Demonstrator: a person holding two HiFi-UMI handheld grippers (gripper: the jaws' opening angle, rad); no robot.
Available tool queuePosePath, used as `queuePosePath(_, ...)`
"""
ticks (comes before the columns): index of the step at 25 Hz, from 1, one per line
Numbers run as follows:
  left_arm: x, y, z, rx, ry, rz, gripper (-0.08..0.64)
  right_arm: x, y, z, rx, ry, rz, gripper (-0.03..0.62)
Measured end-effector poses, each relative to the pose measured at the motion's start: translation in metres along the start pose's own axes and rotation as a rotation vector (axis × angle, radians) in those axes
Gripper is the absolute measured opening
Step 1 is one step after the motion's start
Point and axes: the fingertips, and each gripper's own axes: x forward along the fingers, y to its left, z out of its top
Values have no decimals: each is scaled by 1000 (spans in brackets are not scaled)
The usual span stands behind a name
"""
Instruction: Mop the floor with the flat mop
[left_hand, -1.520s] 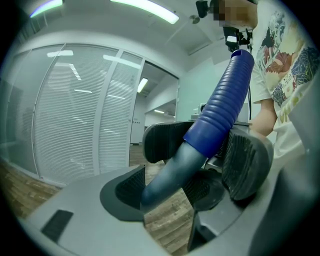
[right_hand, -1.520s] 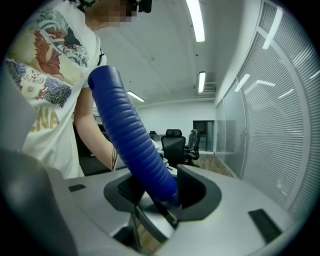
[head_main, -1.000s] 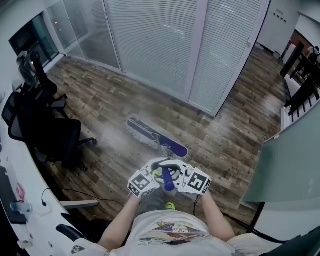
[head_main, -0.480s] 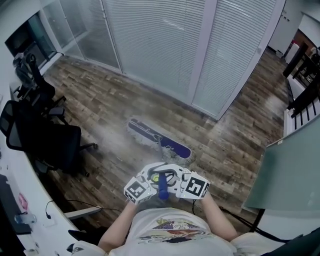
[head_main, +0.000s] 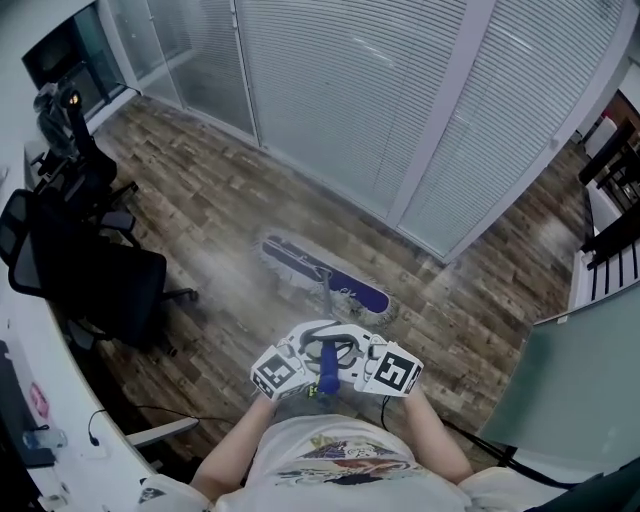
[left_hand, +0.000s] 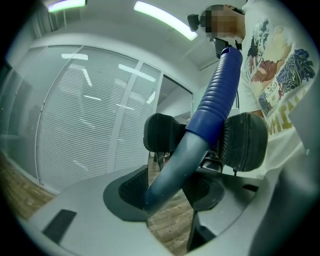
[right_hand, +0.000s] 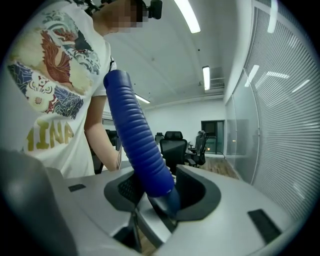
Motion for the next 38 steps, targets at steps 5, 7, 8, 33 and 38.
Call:
queuePosePath(5,-2,47,8,-3,-32,8,195,23,-42,7,42,-47,-11,167)
queuePosePath(7,3,63,10,4,-25,1,195,27,-59,6,31,-50,-17,167)
queuePosePath(8,6,70,9,5,-20,0,195,28,-66,4,20,-45,-16,167)
queuePosePath(33,140,284,44,-14,60,77,195,4,-313,-12,14,-119,41,184)
queuePosePath(38,179,321,54,-19,52,106,195,-16,-362,-18,-7,-116,77,183)
